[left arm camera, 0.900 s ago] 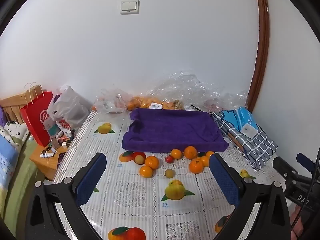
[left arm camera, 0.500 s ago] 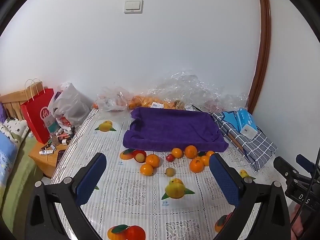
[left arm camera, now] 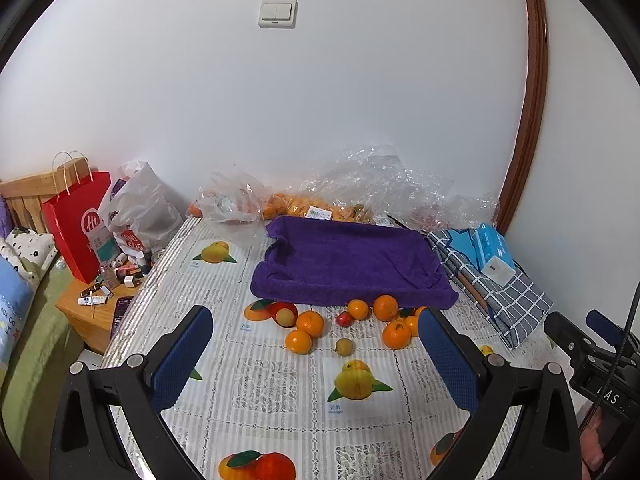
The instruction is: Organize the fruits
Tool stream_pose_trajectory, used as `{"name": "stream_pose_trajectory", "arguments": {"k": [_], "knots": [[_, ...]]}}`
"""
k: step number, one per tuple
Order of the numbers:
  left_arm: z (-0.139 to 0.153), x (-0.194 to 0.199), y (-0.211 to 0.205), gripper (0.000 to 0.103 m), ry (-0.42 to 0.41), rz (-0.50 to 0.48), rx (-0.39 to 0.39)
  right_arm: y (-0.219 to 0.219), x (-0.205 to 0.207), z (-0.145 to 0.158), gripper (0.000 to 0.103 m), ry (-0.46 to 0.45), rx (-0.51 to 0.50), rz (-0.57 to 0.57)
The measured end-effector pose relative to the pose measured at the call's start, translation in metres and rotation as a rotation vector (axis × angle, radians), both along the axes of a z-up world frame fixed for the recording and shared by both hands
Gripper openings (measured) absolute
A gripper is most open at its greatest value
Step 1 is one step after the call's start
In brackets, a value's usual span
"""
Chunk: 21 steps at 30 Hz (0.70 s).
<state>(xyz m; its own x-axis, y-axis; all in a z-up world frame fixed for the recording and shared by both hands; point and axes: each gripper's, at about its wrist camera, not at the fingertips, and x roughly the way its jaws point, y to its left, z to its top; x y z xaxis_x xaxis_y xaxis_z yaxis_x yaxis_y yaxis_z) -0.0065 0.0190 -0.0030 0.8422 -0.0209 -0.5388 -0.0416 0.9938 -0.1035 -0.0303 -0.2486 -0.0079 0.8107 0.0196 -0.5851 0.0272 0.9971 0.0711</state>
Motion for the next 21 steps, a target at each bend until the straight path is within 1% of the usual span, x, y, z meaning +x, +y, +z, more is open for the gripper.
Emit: {"name": "stream_pose_trajectory", "arguments": {"k": [3,15,21], "knots": [[0.0,0.001,0.001,0.103,-0.007,0.001,0.012,0.002,0.001,-0.001,0.103,0.0,0.005,0.004],[0.0,0.011,0.004,0.103,-0.001,0.003,-0.002,0.008,0.014,-0.006,0.103,0.006,0.014,0.022],[0.004,0.02,0.002,0.103,-0.001,-0.008,0.008,0.01,0.019,-0.004,0.103,0.001,0.03,0.022]]}}
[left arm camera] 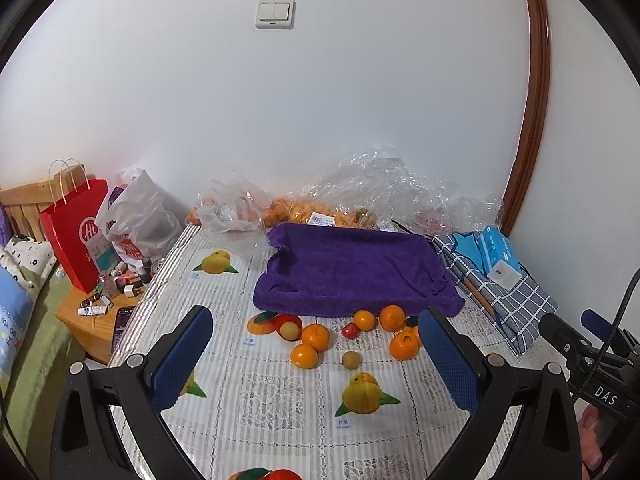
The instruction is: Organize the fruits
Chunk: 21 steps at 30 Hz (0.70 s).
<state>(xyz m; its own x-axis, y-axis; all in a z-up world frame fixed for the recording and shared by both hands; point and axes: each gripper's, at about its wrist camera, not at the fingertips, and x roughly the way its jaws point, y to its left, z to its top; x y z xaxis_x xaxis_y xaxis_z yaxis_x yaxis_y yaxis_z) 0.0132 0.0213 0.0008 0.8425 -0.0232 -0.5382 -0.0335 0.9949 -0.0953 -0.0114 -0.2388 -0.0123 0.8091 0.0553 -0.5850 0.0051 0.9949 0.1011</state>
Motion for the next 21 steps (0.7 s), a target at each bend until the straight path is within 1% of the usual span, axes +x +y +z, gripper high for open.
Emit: {"name": "stream_pose_trajectory", "arguments": {"k": [8,12,15,21], "knots": [[0.004,0.002,0.0,0.103,-0.002,-0.01,-0.008,0.004,0.001,0.004,0.103,-0.001,-0.002,0.006],[0.003,0.004,-0.001,0.103,0.013,-0.016,-0.015,0.006,0.004,0.002,0.103,0.013,-0.007,0.006],[0.0,0.008,0.0,0.103,0.024,-0.029,-0.036,0.006,0.007,-0.002,0.103,0.022,-0.015,0.001],[-0.003,0.011,0.0,0.103,0.031,-0.024,-0.033,0.007,0.011,-0.008,0.103,0.037,-0.008,-0.005]]}}
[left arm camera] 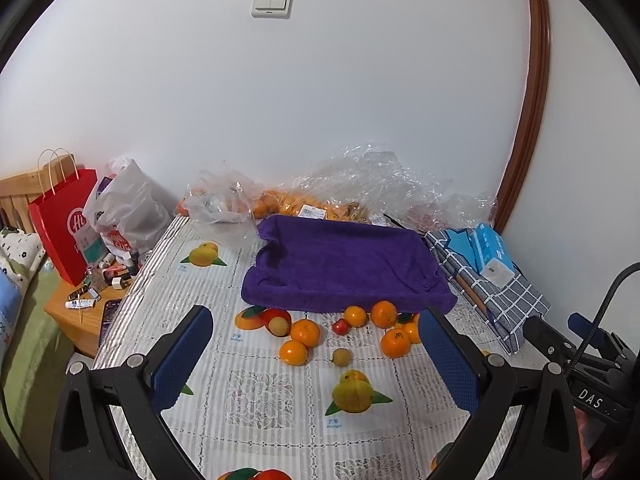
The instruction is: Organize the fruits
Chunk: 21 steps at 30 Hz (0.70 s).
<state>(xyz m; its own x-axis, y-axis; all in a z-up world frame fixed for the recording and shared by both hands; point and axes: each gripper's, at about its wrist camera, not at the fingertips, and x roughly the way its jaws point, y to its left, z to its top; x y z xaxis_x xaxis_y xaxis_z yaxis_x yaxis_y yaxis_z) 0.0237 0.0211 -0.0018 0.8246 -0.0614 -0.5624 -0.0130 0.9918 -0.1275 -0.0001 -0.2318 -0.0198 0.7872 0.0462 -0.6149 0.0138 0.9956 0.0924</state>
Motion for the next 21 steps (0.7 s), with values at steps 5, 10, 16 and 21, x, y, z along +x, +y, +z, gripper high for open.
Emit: {"name": "stream_pose_trajectory", "arguments": {"k": [5,10,16,21], "knots": [[-0.003,-0.003,0.0,0.103,-0.012,-0.006,0.0,0.001,-0.001,-0.004,0.103,-0.003,0.008,0.001],[-0.009,-0.003,0.002,0.103,-0.004,-0.015,-0.007,-0.001,-0.001,-0.007,0.103,0.012,0.01,-0.001],[-0.015,-0.001,0.005,0.103,0.009,-0.028,-0.024,-0.008,0.001,-0.012,0.103,0.009,0.036,-0.018],[-0.02,0.005,0.007,0.103,0.015,-0.022,-0.012,-0.014,0.011,-0.023,0.103,0.028,0.037,-0.041]]}}
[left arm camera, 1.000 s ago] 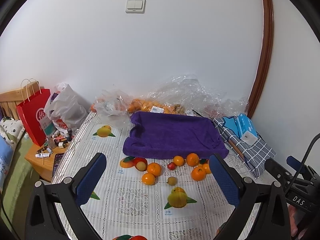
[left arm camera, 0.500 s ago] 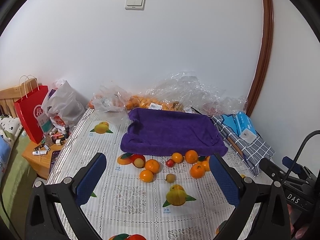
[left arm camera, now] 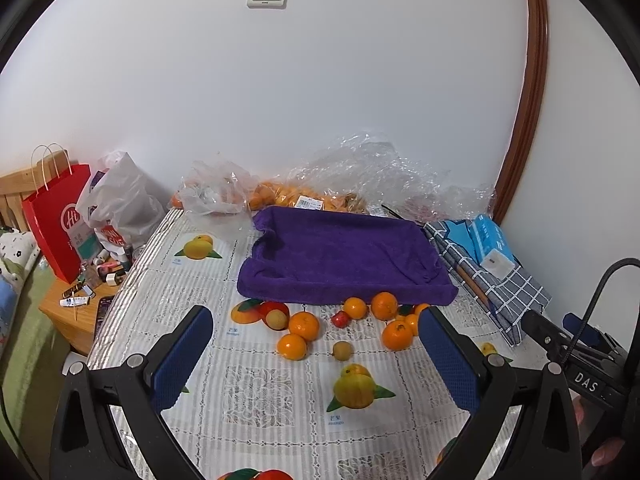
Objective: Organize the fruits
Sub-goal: 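Reach the left tool to a small yellow fruit while the right tool reaches an orange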
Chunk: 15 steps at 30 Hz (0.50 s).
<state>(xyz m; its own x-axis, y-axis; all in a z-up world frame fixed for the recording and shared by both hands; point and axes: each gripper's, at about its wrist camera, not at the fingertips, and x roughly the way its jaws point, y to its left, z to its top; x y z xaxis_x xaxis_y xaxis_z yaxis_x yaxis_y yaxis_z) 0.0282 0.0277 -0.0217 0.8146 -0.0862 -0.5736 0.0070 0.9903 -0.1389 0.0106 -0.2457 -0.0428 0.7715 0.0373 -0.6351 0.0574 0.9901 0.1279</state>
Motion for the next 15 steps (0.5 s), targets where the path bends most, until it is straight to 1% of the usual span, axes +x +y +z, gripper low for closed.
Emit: {"name": "stream_pose_trajectory", "arguments": {"k": [5,8,10,12,14,15], "knots": [[-0.007,0.005,0.006,0.103,-0.013,0.026,0.006,-0.003,0.011,-0.011,0.101,0.009,-0.012,0.002],[-0.013,0.012,0.009,0.103,-0.03,0.04,0.019,-0.002,0.02,-0.019,0.098,0.015,-0.04,0.009],[-0.018,0.019,0.013,0.103,-0.018,0.035,0.01,-0.003,0.03,-0.028,0.095,0.029,-0.04,0.018],[-0.027,0.03,0.018,0.103,0.011,0.046,0.014,-0.004,0.04,-0.037,0.093,0.047,-0.022,0.035],[-0.038,0.04,0.023,0.103,0.039,0.056,0.01,-0.005,0.053,-0.05,0.088,0.073,-0.014,0.049],[-0.045,0.046,0.026,0.103,0.058,0.062,0.013,-0.004,0.058,-0.056,0.084,0.082,-0.015,0.054]]}}
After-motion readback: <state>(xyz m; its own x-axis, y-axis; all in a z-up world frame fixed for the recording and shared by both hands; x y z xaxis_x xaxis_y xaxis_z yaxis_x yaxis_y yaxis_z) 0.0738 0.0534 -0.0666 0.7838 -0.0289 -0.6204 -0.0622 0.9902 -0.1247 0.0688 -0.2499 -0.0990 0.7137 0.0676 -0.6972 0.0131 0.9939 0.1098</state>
